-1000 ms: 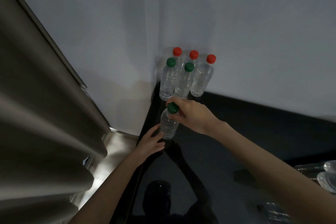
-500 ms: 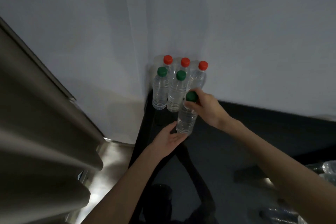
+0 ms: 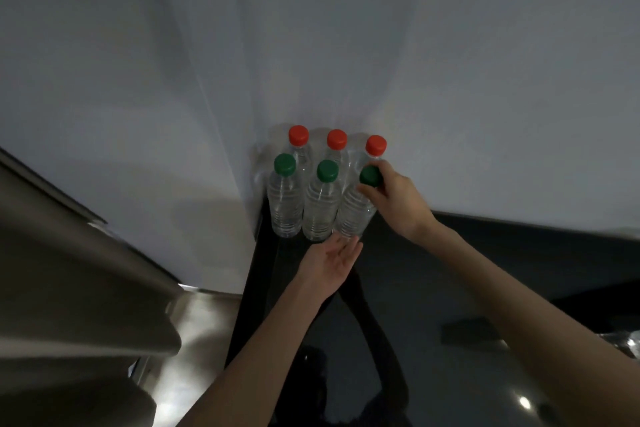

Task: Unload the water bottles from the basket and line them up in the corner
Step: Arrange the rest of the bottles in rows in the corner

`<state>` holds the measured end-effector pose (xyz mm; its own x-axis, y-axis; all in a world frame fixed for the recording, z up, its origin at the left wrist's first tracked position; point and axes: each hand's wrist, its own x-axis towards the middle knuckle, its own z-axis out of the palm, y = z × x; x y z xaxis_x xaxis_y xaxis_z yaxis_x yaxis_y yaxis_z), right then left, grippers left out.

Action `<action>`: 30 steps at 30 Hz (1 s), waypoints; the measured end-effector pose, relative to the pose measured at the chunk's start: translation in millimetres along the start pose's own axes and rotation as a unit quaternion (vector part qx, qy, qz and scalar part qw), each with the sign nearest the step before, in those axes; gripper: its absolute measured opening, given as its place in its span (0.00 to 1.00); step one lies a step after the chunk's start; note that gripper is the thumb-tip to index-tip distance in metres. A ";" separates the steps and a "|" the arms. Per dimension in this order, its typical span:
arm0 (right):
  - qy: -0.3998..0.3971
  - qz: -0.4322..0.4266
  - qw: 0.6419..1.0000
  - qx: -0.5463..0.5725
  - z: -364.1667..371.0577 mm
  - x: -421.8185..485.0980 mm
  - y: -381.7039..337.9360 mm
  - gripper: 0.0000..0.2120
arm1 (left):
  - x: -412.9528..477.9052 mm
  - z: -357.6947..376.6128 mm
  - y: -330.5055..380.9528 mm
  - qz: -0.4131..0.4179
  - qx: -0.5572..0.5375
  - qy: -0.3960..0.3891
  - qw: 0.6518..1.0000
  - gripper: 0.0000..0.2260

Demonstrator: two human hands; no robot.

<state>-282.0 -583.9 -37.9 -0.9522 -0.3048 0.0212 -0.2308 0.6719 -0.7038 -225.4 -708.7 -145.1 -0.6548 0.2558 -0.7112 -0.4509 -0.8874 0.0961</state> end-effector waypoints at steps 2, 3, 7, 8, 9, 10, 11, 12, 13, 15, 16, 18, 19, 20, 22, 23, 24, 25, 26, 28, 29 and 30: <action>0.000 -0.010 1.000 -0.011 0.5 3.0 2.5 0.13 | 1.6 0.8 -0.5 -0.010 0.007 -0.021 1.000 0.20; -0.002 -0.017 1.000 -0.016 1.4 3.9 3.8 0.12 | 3.2 1.4 -1.0 -0.013 0.012 -0.028 0.999 0.20; -0.001 -0.025 1.000 -0.009 2.9 0.7 5.5 0.12 | -0.8 2.7 -4.7 0.004 0.060 -0.035 0.998 0.20; -0.004 -0.027 1.000 -0.002 2.3 -1.6 6.1 0.13 | -3.3 2.4 -4.1 0.002 0.056 -0.031 0.998 0.20; -0.010 -0.026 1.000 0.008 0.7 -4.4 6.2 0.15 | -6.6 2.7 -3.1 -0.002 0.050 -0.030 0.998 0.21; -0.015 -0.021 1.000 0.018 -1.5 -7.8 6.4 0.17 | -11.3 5.0 -2.2 -0.001 0.058 -0.032 0.998 0.21; -0.016 -0.018 0.999 0.025 -4.4 -12.1 6.4 0.20 | -15.9 7.8 -1.7 0.008 0.082 -0.034 0.996 0.20; -0.012 -0.022 0.999 0.023 -7.9 -17.4 6.4 0.22 | -22.6 11.5 -1.9 0.021 0.123 -0.032 0.992 0.20; -0.001 -0.032 0.999 0.010 -12.1 -23.7 6.2 0.23 | -29.8 15.0 -3.6 0.038 0.178 -0.025 0.983 0.19; 0.025 -0.055 0.998 -0.031 -22.1 -41.2 5.4 0.23 | -48.7 20.8 -8.5 0.075 0.321 -0.016 0.944 0.18; 0.036 -0.061 0.996 -0.045 -28.4 -52.7 4.1 0.22 | -60.0 22.5 -12.0 0.096 0.392 -0.019 0.915 0.18; 0.054 -0.071 0.994 -0.061 -42.4 -78.8 1.2 0.21 | -84.4 24.8 -21.4 0.147 0.497 -0.046 0.854 0.18; 0.064 -0.074 0.993 -0.068 -50.2 -92.8 -0.2 0.20 | -96.4 27.2 -27.2 0.170 0.535 -0.063 0.825 0.17; 0.076 -0.075 0.991 -0.076 -58.0 -107.4 -0.5 0.20 | -108.3 30.9 -33.7 0.190 0.568 -0.075 0.797 0.17; 0.103 -0.072 0.988 -0.085 -74.1 -138.0 0.2 0.18 | -126.9 39.0 -48.8 0.236 0.628 -0.082 0.737 0.16; 0.115 -0.068 0.987 -0.087 -81.8 -153.5 1.4 0.18 | -133.4 42.6 -57.0 0.260 0.653 -0.084 0.706 0.16; 0.126 -0.063 0.986 -0.088 -89.5 -169.2 3.2 0.17 | -139.0 46.7 -65.7 0.282 0.675 -0.089 0.676 0.17; 0.135 -0.057 0.985 -0.089 -97.2 -184.7 6.0 0.17 | -143.7 50.8 -75.2 0.302 0.694 -0.094 0.647 0.17; 0.145 -0.052 0.984 -0.092 -104.7 -199.3 9.9 0.17 | -147.8 54.9 -85.3 0.320 0.710 -0.100 0.619 0.17; 0.168 -0.042 0.980 -0.099 -120.4 -227.3 19.5 0.16 | -155.3 63.4 -108.2 0.344 0.734 -0.113 0.574 0.17; 0.179 -0.037 0.978 -0.100 -128.6 -240.6 25.1 0.16 | -159.1 68.4 -121.0 0.351 0.744 -0.121 0.556 0.18; 0.190 -0.033 0.976 -0.101 -137.5 -254.1 30.4 0.16 | -162.9 73.8 -134.9 0.357 0.753 -0.128 0.537 0.18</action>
<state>-74.5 -393.2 33.0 -0.9306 -0.1043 0.3509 -0.2918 0.7902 -0.5389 -102.6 -602.4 9.2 -0.9619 0.2729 -0.0167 0.1193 0.4742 0.8723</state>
